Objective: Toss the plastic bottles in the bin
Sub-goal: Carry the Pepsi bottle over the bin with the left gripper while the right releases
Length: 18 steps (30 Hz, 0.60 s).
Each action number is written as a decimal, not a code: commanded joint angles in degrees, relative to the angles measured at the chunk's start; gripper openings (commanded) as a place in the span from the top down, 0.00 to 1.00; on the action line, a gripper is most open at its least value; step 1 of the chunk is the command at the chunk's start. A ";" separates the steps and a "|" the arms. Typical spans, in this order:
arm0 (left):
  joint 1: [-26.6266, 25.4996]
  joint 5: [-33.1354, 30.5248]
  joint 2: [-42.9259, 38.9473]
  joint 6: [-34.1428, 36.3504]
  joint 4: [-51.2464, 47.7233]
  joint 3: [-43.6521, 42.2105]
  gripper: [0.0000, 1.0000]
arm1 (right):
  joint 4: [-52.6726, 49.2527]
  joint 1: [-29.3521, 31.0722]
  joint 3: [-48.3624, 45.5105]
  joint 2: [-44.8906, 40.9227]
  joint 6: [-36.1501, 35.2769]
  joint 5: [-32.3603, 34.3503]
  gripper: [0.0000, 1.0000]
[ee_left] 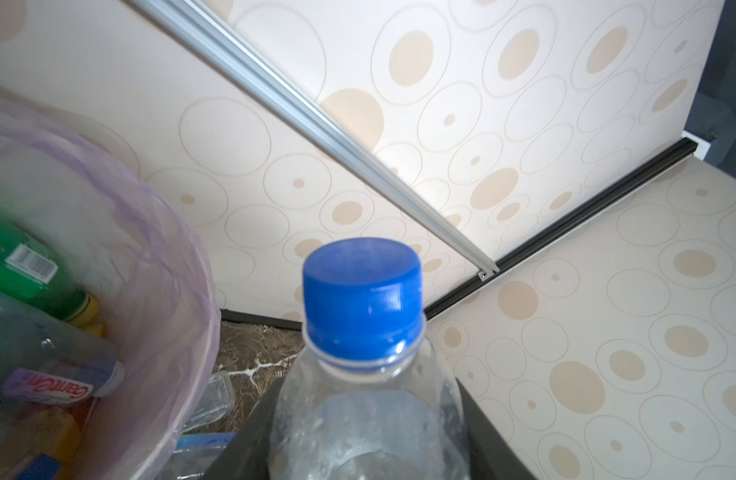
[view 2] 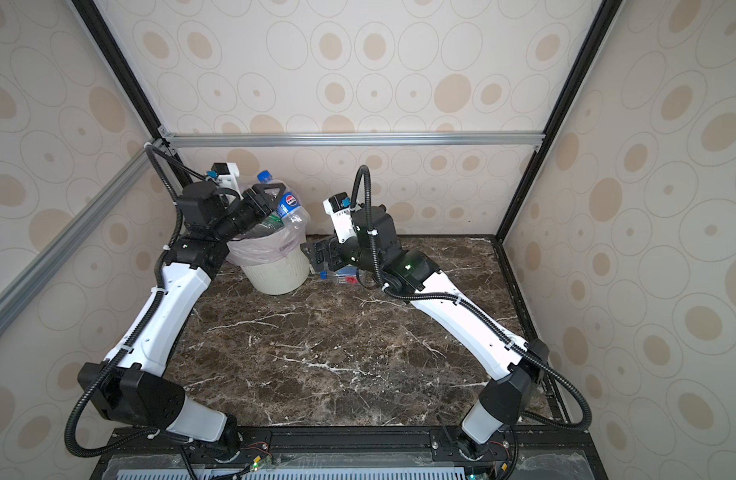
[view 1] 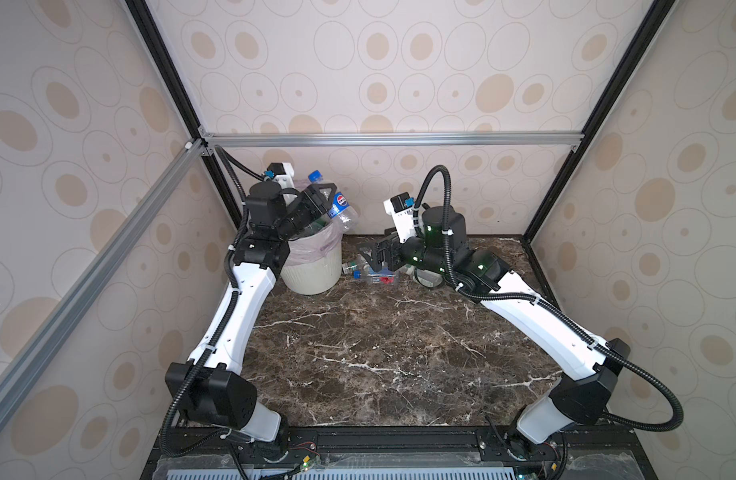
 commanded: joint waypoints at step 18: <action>11.68 3.23 11.56 -1.06 -5.10 13.05 0.32 | -0.67 0.72 0.49 0.93 -2.29 2.01 0.00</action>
